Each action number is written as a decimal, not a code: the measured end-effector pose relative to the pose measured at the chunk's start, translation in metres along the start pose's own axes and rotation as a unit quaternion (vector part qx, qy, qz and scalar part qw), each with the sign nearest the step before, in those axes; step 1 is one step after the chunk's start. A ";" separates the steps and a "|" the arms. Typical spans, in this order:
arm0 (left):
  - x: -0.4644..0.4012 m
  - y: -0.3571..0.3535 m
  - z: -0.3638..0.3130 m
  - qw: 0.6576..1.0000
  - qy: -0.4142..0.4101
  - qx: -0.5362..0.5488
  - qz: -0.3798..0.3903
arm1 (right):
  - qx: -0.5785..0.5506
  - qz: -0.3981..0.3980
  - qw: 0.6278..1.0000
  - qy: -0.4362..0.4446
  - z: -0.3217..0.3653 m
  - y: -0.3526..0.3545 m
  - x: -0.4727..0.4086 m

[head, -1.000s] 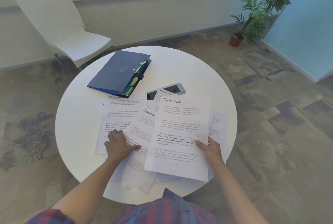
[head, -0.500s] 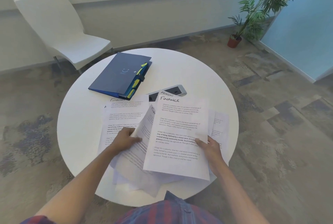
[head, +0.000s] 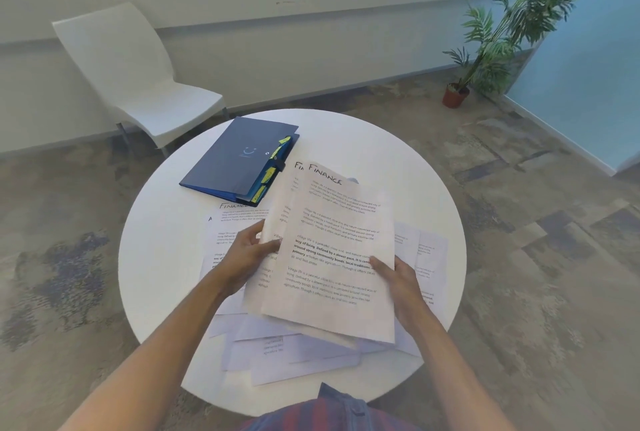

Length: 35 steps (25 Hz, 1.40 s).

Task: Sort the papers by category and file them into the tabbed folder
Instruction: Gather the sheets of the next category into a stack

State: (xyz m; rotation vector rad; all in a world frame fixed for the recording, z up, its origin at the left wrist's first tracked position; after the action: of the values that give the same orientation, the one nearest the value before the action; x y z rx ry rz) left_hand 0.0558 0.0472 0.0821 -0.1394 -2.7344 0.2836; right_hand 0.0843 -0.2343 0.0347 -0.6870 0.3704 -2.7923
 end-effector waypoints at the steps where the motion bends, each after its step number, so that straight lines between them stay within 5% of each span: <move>1: -0.001 -0.001 -0.001 1.000 -0.002 0.002 0.003 | 0.012 0.000 1.000 0.011 0.002 -0.002 -0.002; 12: -0.005 -0.014 -0.007 1.000 0.007 0.019 0.020 | 0.025 0.011 0.997 0.065 0.023 -0.011 -0.007; 20: -0.008 -0.019 0.001 1.000 0.001 0.013 -0.002 | 0.026 0.089 0.996 0.009 0.039 -0.016 -0.004; 27: -0.012 -0.020 0.023 0.997 0.027 0.043 -0.056 | 0.153 0.020 0.987 0.046 0.019 -0.022 -0.012; 35: -0.013 -0.019 0.014 0.997 -0.030 0.007 -0.073 | 0.106 -0.003 0.991 0.076 0.030 -0.026 -0.017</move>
State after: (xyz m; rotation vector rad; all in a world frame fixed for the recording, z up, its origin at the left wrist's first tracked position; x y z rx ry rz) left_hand 0.0614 0.0240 0.0688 0.0736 -2.7829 0.2707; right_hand 0.1093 -0.2108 0.0608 -0.4291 0.0957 -2.8418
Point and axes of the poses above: each hand's wrist, its own x-axis away from the middle knuckle, its own y-axis out of the back of the hand, z = x × y, the point moved 1 cm from there along -x, towards the middle knuckle, and after that the axes turned 10 degrees about z, right-handed, at the moved point
